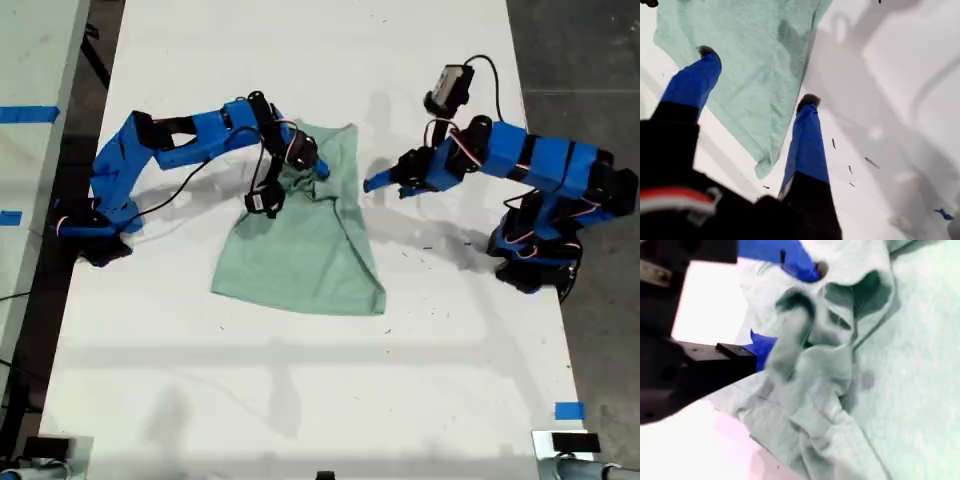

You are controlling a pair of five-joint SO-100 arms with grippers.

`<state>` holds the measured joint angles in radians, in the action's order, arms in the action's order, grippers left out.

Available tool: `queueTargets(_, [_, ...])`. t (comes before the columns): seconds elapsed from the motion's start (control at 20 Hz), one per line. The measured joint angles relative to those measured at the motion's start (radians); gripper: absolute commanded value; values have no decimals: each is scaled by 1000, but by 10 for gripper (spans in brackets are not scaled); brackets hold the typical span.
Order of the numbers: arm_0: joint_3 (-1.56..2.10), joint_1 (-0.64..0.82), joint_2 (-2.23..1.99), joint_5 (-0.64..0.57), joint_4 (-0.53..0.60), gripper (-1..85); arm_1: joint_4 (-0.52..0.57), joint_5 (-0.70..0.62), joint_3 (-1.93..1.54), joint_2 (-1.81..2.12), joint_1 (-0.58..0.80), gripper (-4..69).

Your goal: Fold tshirt

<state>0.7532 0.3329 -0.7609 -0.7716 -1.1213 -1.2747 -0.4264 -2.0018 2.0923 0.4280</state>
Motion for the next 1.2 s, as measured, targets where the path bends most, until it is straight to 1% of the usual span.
queueTargets(0.1, [0, 0, -66, -8, -98, 247, 0, 3, -34, 32, 0, 294])
queueTargets(0.2, [11, 15, -207, -9, -239, 236, -2, 12, -71, 94, 0, 293])
queueTargets(0.3, [77, 40, -356, 28, -425, 231, -23, 29, -124, 183, -5, 292])
queueTargets(0.35, [141, 44, -431, 58, -482, 229, -41, 43, -155, 233, -12, 292])
queueTargets(0.4, [227, 46, -512, 86, -489, 229, -58, 58, -189, 285, -23, 294])
queueTargets(0.5, [465, 2, -707, 167, -439, 235, -100, 100, -252, 394, -58, 301])
queueTargets(0.7, [946, -170, -1078, 362, -380, 236, -198, 221, -327, 566, -184, 307])
queueTargets(0.85, [1221, -293, -1328, 525, -373, 234, -235, 339, -367, 624, -322, 318])
queueTargets(1.0, [1341, -425, -1460, 673, -402, 246, -247, 443, -396, 632, -442, 318])
queueTargets(1.1, [1361, -466, -1482, 716, -417, 247, -247, 466, -396, 632, -477, 316])
queueTargets(1.2, [1362, -474, -1493, 729, -422, 247, -247, 474, -396, 607, -485, 314])
